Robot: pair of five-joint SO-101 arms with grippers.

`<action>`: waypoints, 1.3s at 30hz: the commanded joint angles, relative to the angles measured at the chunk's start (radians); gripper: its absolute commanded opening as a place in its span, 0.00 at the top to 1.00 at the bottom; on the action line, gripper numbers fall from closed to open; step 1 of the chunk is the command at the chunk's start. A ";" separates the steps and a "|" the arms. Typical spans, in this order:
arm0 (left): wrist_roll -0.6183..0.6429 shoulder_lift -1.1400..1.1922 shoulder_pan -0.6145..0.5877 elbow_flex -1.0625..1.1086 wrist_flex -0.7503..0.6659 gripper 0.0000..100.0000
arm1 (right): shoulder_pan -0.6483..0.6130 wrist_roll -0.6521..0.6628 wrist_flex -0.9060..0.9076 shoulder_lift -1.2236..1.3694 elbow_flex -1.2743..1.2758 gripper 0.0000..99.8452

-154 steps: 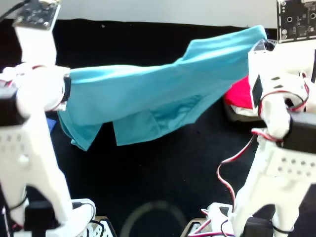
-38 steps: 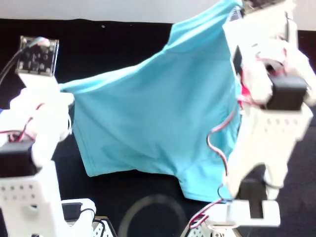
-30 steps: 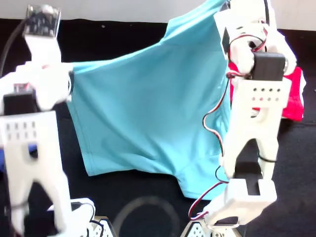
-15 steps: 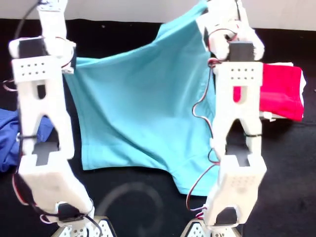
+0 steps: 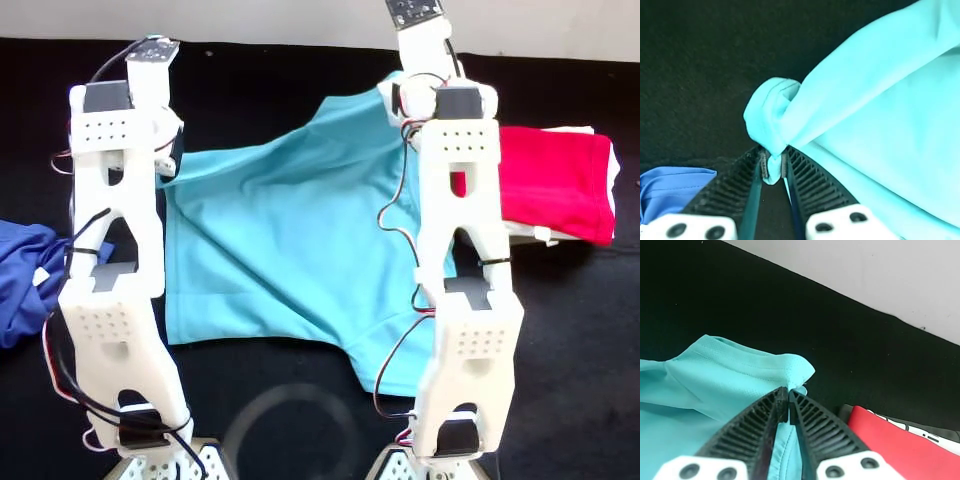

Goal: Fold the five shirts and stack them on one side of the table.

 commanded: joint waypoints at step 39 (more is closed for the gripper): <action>0.127 -0.636 0.107 0.974 -0.181 0.99 | 0.007 -0.087 0.572 -0.311 -0.002 0.99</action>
